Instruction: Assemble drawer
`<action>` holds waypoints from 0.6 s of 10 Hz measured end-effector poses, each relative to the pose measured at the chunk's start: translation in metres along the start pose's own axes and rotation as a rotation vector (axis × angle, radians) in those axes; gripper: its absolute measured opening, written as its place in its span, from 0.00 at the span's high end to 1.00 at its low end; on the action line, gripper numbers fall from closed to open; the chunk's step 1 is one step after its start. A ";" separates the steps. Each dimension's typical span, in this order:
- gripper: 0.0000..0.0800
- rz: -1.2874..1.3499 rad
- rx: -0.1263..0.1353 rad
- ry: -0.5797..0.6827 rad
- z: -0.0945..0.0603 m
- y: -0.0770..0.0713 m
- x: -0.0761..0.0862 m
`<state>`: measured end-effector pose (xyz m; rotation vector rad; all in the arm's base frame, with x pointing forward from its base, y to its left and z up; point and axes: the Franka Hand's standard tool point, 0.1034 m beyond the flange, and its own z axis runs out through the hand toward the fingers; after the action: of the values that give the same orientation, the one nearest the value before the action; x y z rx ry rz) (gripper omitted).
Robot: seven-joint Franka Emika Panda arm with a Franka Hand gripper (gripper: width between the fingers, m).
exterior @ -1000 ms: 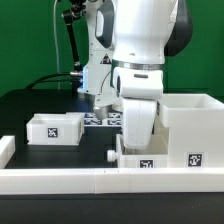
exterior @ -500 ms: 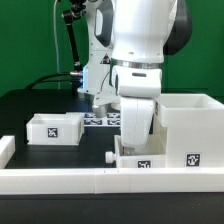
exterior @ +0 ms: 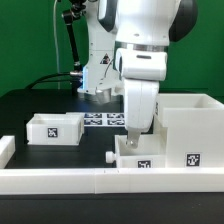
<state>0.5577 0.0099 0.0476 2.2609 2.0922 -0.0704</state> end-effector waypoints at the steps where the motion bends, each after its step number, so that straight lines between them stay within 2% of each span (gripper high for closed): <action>1: 0.19 -0.004 0.004 -0.006 -0.006 0.002 -0.007; 3: 0.19 -0.028 -0.001 -0.013 -0.011 0.008 -0.032; 6: 0.19 -0.032 0.002 -0.008 -0.010 0.008 -0.035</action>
Offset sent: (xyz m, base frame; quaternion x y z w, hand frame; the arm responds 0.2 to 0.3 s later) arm 0.0000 0.0000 0.0000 0.0000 0.0650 0.0000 0.9979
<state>0.5626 -0.0251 0.0601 2.2244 2.1249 -0.0829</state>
